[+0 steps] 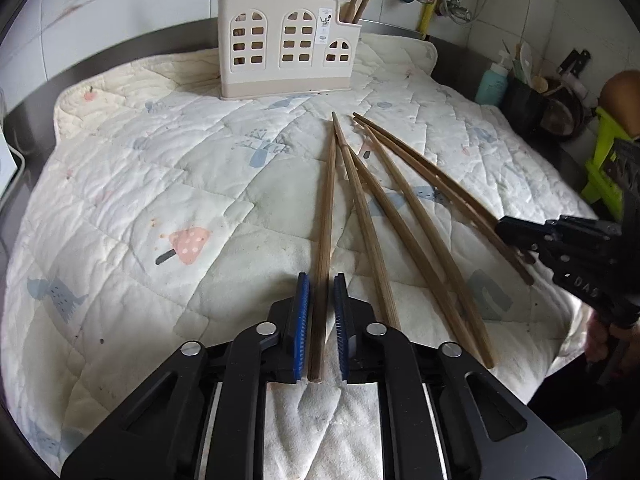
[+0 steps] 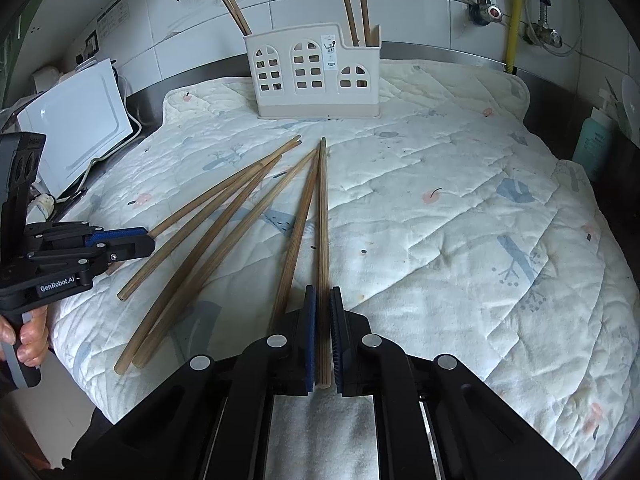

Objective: Organize utensils
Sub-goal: 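Grasp a chopstick from the pile with the right tool while the left tool grasps another, then carry the right tool's chopstick to the holder while the left tool carries its chopstick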

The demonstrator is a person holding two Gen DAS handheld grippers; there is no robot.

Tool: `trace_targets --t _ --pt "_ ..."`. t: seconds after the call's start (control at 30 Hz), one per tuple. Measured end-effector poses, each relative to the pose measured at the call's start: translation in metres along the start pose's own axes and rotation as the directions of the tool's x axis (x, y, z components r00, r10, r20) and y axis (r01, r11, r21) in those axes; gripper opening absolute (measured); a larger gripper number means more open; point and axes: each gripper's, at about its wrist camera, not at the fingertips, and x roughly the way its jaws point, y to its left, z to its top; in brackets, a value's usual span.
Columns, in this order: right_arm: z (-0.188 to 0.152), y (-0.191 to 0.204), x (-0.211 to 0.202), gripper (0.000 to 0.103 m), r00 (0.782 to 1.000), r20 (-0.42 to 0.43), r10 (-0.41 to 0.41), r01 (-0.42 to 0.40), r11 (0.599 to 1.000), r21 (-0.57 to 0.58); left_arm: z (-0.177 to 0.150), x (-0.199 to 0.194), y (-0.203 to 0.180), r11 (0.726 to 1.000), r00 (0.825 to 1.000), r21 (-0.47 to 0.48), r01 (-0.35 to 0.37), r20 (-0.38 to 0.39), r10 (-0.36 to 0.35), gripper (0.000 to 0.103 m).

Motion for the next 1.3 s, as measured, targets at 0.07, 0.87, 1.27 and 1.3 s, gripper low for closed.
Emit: trace_targets --t 0.07,0.87,1.27,1.3 --pt "0.001 0.0 -0.004 0.007 1.0 0.007 0.002 -0.002 1.0 0.004 0.001 -0.002 0.0 1.0 1.0 -0.015 0.012 0.004 -0.012 0.006" --pt "0.13 0.014 -0.098 0.006 0.965 0.253 0.074 -0.043 0.991 -0.126 0.046 -0.056 0.026 0.993 0.979 -0.07 0.094 0.189 -0.079 0.005" --pt "0.249 0.026 -0.118 0.006 0.942 0.33 0.052 0.032 0.97 -0.243 0.09 -0.074 0.04 0.994 0.963 -0.057 0.098 0.258 -0.081 0.005" --pt "0.254 0.027 -0.117 0.006 0.943 0.33 0.049 0.038 0.967 -0.251 0.095 -0.074 0.04 0.993 0.962 -0.055 0.1 0.261 -0.083 0.005"
